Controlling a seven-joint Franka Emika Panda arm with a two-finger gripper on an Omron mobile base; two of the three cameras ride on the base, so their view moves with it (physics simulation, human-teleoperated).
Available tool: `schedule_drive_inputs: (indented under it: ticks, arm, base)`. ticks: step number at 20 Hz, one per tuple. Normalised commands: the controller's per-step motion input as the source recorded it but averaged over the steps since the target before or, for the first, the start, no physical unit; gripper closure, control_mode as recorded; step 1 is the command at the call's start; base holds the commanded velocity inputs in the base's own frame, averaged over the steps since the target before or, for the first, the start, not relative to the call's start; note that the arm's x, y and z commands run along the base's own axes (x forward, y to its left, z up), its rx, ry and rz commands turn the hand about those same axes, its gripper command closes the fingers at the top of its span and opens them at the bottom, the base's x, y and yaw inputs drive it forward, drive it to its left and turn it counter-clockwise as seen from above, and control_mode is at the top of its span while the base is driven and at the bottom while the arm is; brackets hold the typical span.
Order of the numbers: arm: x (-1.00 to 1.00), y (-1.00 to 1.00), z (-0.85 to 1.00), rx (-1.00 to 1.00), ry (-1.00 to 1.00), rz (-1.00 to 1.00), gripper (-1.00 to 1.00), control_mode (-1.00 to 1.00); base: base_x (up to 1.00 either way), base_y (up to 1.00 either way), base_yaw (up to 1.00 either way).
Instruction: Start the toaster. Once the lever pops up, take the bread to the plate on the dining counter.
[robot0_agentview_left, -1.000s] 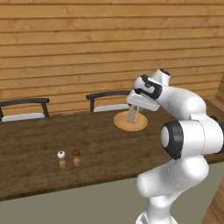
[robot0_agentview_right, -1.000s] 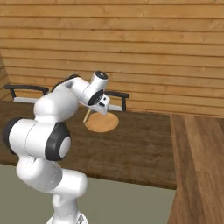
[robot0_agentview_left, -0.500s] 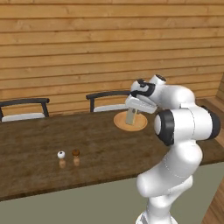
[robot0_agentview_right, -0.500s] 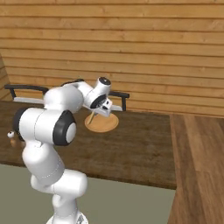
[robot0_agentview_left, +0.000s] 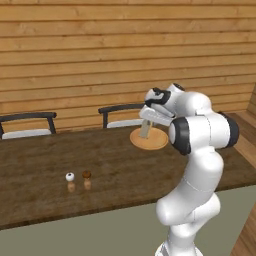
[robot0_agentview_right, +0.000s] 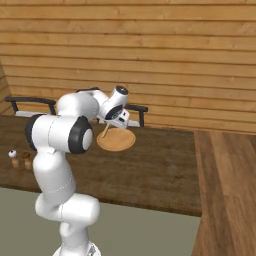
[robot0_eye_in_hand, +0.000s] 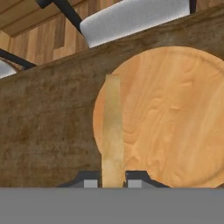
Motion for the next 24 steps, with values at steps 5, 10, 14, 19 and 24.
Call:
schedule_drive_inputs:
  ticks: [5, 10, 14, 19, 24]
  arm:
    - [0.27, 0.01, -0.20, 0.00, 0.00, 0.00, 1.00, -1.00]
    - [0.11, 0.00, -0.41, 0.00, 0.00, 0.00, 1.00, -1.00]
    - [0.06, 0.00, -0.22, 0.00, 0.00, 0.00, 1.00, -1.00]
    - [0.00, 0.00, -0.22, 0.00, 0.00, 0.00, 1.00, -1.00]
    - [0.00, 0.00, -0.25, 0.00, 0.00, 0.00, 1.00, -1.00]
  base:
    - [0.00, 0.00, 0.00]
    - [0.00, 0.00, 0.00]
    - [0.00, 0.00, 0.00]
    - [0.00, 0.00, 0.00]
    - [0.00, 0.00, 0.00]
